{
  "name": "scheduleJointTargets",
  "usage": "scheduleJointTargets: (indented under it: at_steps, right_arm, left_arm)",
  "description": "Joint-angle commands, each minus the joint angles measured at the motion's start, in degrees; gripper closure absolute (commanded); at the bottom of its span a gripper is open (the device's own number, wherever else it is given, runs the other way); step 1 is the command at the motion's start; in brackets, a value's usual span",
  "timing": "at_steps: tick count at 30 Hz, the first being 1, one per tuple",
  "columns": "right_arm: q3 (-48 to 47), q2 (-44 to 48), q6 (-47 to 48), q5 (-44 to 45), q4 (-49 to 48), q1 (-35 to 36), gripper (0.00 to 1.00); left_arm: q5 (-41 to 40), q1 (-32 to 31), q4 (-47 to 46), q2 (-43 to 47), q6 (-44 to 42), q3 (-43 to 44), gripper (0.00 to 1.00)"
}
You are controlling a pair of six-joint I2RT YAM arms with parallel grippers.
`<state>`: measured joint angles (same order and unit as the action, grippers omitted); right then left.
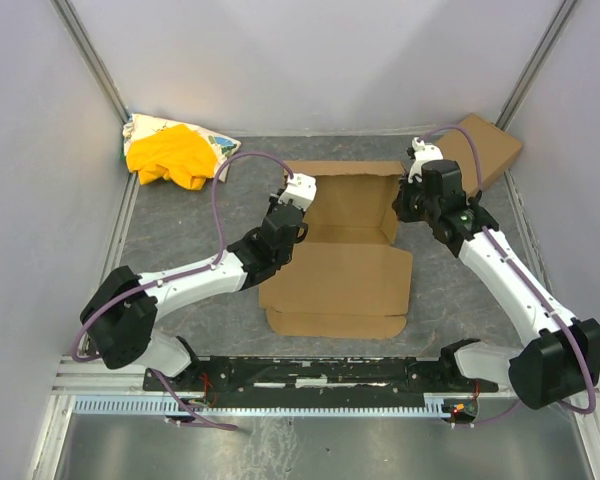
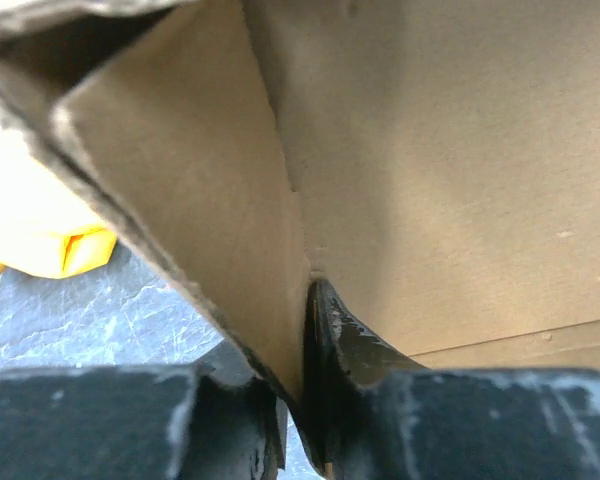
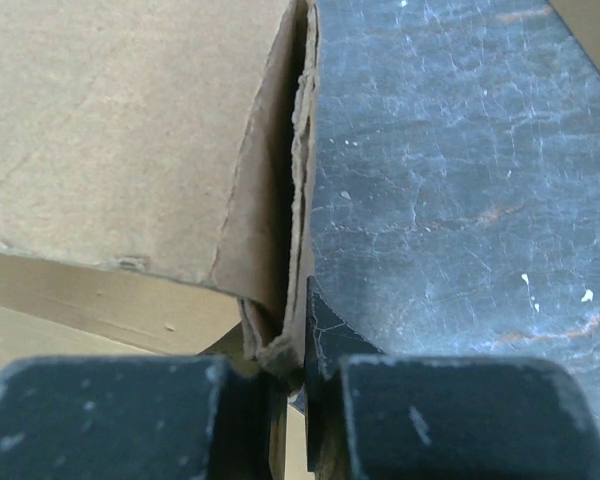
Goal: Fold the paper box
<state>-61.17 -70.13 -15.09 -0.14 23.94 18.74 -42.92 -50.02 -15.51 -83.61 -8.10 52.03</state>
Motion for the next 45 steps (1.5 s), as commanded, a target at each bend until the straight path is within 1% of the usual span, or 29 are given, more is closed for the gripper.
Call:
scheduleJointTargets:
  at_steps: [1, 4, 9, 10, 12, 13, 14, 15, 17, 19, 24, 29, 30, 31, 32, 34, 37, 41, 44, 45]
  right_arm:
    - [-4.3, 0.3, -2.0, -2.2, -3.9, 0.7, 0.96]
    - [-4.2, 0.3, -2.3, -1.2, -3.7, 0.7, 0.96]
    - [-4.1, 0.6, -2.8, -1.2, -4.2, 0.7, 0.96]
    - [-4.1, 0.5, -2.8, -1.1, -4.1, 0.7, 0.96]
    - [-4.2, 0.3, -2.8, -1.2, -4.0, 0.6, 0.96]
    - [-4.4, 0.1, -2.8, -1.0, -3.9, 0.6, 0.96]
    - [-4.4, -0.2, -2.9, -0.7, -3.9, 0.7, 0.96]
    - [-4.4, -0.3, -3.0, -0.5, -3.9, 0.7, 0.96]
    - [-4.6, -1.0, -3.3, 0.1, -3.7, 0.7, 0.96]
    - [-4.7, -1.3, -3.6, 0.3, -3.7, 0.7, 0.96]
    - [-4.4, -1.5, -3.9, 1.1, -3.8, 0.6, 0.96]
    - [-6.0, -3.5, -5.4, 6.0, -0.9, 0.6, 0.96]
    - [-6.6, -4.3, -5.7, 6.6, -0.2, 0.7, 0.96]
    - [-7.2, -5.1, -6.1, 6.9, 0.6, 0.7, 0.96]
    - [-8.1, -6.1, -6.8, 7.2, 1.6, 0.7, 0.97]
    - [-10.8, -8.6, -9.7, 8.3, 5.7, 0.7, 0.98]
    - [-15.8, -12.9, -11.3, 7.4, 12.1, 0.6, 0.97]
    - [-18.5, -16.8, -11.1, 3.8, 15.4, 0.7, 0.94]
    - [-20.3, -19.5, -11.2, 1.3, 18.0, 0.6, 0.85]
    - [-21.0, -20.6, -11.2, -0.6, 18.6, 0.7, 0.80]
  left_arm:
    - [-0.8, -0.3, 1.2, 1.1, 2.1, -0.3, 0.88]
    - [-5.7, -0.4, 3.4, 0.3, 1.6, 0.9, 0.93]
    - [-7.6, -0.3, 4.4, -0.7, 1.8, 1.6, 0.93]
    - [-7.1, -0.4, 4.5, -0.7, 2.2, 1.7, 0.89]
    - [-5.1, -0.3, 5.1, -0.4, 3.5, 2.0, 0.67]
    - [-2.1, -0.4, 5.2, 0.3, 4.2, 1.8, 0.51]
    - [-0.4, -0.4, 4.7, 0.9, 4.7, 1.4, 0.39]
    - [0.5, -0.4, 3.8, 2.0, 5.1, 0.8, 0.34]
    - [2.0, -0.4, 2.1, 3.6, 5.6, -0.4, 0.29]
    - [2.1, -0.3, 1.4, 4.8, 6.1, -1.3, 0.27]
    - [-1.4, -0.4, 1.4, 6.5, 5.8, -1.7, 0.26]
    - [-2.5, -0.4, 2.8, 10.6, 7.1, -0.8, 0.23]
    - [-2.0, -0.3, 2.8, 11.8, 7.4, -0.9, 0.20]
    - [-1.2, -0.4, 2.8, 13.0, 7.6, -1.0, 0.06]
    - [-0.4, -0.3, 2.7, 14.1, 7.9, -1.2, 0.00]
    - [0.4, -0.4, 2.8, 16.9, 8.3, -1.8, 0.01]
    - [0.0, -0.4, 3.3, 21.2, 9.3, -3.0, 0.01]
    - [-0.7, -0.3, 5.4, 26.5, 8.5, -3.4, 0.01]
    - [-2.2, -0.3, 7.6, 29.2, 5.8, -3.2, 0.01]
    - [-2.8, -0.3, 8.1, 30.0, 5.1, -3.4, 0.01]
